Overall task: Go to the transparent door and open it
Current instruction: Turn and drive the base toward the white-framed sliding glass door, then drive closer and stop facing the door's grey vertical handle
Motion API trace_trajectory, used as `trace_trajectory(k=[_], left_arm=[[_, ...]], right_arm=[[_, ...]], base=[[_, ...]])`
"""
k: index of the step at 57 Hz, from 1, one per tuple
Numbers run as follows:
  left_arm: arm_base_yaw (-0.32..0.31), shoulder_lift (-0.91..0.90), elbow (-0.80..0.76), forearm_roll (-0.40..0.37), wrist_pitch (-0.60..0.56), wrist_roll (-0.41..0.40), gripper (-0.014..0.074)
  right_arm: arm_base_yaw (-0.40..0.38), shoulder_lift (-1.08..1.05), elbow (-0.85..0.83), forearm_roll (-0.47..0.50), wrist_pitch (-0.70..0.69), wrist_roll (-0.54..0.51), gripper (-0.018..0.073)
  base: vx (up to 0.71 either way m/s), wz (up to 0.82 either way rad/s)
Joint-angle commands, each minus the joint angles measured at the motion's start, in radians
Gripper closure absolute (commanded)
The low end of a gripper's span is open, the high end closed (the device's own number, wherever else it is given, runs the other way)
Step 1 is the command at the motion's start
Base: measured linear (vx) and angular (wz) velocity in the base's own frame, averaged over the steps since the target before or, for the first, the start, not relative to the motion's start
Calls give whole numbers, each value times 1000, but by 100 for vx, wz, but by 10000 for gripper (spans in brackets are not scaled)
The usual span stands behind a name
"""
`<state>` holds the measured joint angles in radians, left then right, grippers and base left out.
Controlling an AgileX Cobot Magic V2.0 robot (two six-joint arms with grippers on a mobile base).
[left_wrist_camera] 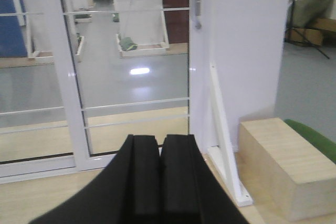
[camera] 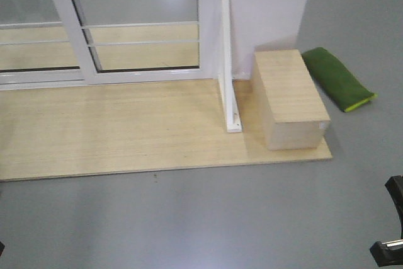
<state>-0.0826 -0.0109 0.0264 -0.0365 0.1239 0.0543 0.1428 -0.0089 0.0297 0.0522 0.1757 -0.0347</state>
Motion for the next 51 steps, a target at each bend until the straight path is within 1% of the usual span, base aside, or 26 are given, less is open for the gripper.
trace_trajectory(k=[1, 37, 44, 51], left_arm=[[-7, -15, -20, -3, -82, -2, 594], [-7, -15, -20, -3, -82, -2, 594], [-7, -15, -20, -3, -82, -2, 594], [-7, -15, -20, -3, -82, -2, 594]], right_arm=[[-6, -15, 2, -2, -81, -8, 558], [-6, -15, 2, -2, -81, -8, 558], [-6, -15, 2, -2, -81, -8, 558], [-6, -15, 2, -2, -81, -8, 558]], base=[[52, 64], [46, 64], [40, 43], [39, 17]])
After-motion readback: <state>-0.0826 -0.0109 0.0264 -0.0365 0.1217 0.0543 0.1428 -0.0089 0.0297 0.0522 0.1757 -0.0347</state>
